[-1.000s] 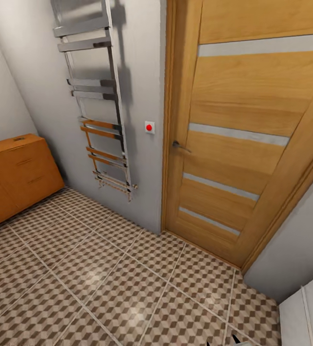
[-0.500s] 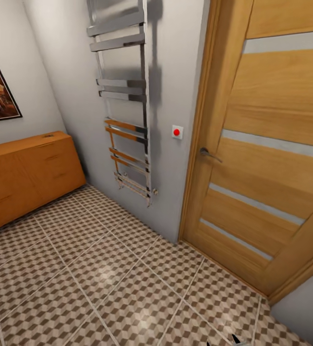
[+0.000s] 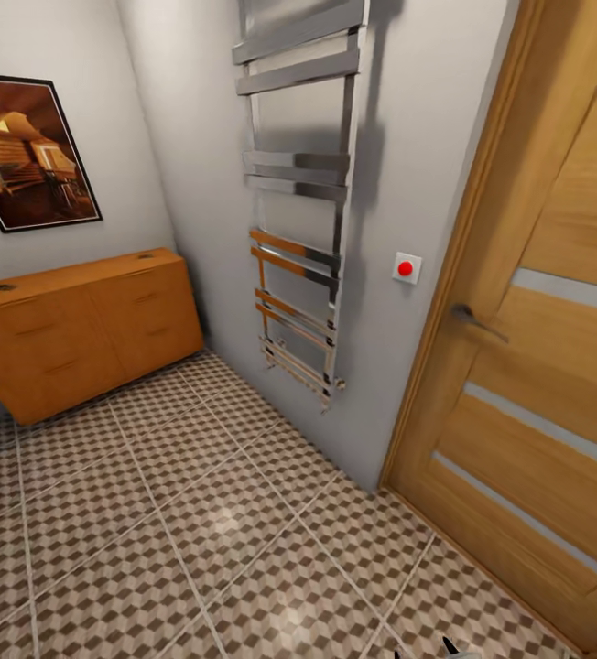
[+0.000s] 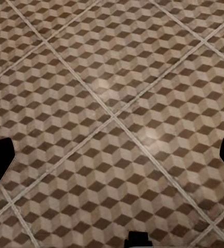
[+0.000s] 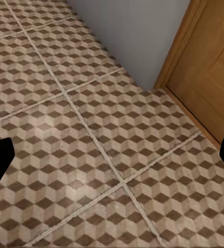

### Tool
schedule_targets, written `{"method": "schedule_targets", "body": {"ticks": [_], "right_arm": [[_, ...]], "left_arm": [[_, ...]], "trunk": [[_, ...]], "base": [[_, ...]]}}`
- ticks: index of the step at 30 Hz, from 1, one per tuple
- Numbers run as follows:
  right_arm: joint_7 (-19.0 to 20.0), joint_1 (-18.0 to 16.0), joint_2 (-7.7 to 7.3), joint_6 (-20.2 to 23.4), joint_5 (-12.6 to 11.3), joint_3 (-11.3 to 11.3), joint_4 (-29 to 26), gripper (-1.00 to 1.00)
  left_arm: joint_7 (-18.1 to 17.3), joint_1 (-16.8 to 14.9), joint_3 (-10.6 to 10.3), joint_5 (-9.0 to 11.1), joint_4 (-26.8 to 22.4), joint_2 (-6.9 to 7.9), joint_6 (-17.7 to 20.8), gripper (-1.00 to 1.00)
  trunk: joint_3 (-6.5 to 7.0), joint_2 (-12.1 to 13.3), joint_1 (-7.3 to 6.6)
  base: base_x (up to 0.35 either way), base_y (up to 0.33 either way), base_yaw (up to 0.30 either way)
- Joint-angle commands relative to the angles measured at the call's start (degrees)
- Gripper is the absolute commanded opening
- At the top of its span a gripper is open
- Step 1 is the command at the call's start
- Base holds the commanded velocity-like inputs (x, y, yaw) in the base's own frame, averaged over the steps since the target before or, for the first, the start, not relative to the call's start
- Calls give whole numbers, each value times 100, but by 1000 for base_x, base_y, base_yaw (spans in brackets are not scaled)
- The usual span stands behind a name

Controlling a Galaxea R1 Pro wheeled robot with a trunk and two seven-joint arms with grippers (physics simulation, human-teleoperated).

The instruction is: Take the four mousetraps from the cabinet in the bathroom and place them on the bathroom floor. Make sure all four end up on the same floor surface, and ensure that at least two of them are either under or directly next to the same bathroom sink.

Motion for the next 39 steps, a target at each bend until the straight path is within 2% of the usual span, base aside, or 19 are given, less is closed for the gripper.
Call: {"method": "schedule_targets", "body": {"ticks": [1, 21, 39], "right_arm": [[-20, -2, -1, -14, -43, 53, 0, 100], [-20, -2, -1, -14, -43, 53, 0, 100], [-20, -2, -1, -14, -43, 53, 0, 100]], "left_arm": [[25, -11, -50, 18, 21, -3, -29, 100], [24, -11, -50, 18, 21, -2, -29, 100], [22, -11, -50, 19, 21, -3, -29, 100]], "trunk": [[-11, -11, 6], [-11, -11, 6], [-11, -11, 6]], "base": [[329, 95, 288], [328, 100, 288], [286, 176, 288]]}}
